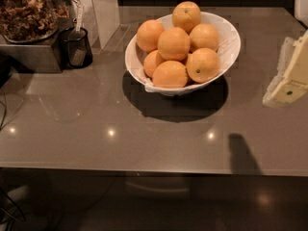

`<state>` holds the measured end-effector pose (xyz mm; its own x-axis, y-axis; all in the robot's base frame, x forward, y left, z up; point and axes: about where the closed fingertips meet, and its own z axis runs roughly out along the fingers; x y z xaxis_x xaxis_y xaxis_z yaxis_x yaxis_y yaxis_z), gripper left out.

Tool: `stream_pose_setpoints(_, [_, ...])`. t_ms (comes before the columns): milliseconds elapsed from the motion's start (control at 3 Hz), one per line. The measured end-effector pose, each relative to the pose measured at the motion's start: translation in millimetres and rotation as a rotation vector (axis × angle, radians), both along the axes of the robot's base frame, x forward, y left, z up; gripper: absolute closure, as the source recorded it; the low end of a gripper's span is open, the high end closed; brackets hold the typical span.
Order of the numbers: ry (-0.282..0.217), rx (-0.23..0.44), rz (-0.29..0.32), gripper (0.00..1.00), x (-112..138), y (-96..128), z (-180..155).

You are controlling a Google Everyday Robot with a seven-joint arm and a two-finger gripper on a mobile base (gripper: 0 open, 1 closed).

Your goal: Pick orange from white bowl

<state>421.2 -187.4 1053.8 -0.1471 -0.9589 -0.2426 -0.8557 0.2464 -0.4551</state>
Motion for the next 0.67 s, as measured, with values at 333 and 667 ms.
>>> stream_pose_setpoints(333, [0.0,0.0,0.0,0.0,0,0,0])
stream_pose_setpoints(667, [-0.034,0.004,-0.003,0.0,7,5,12])
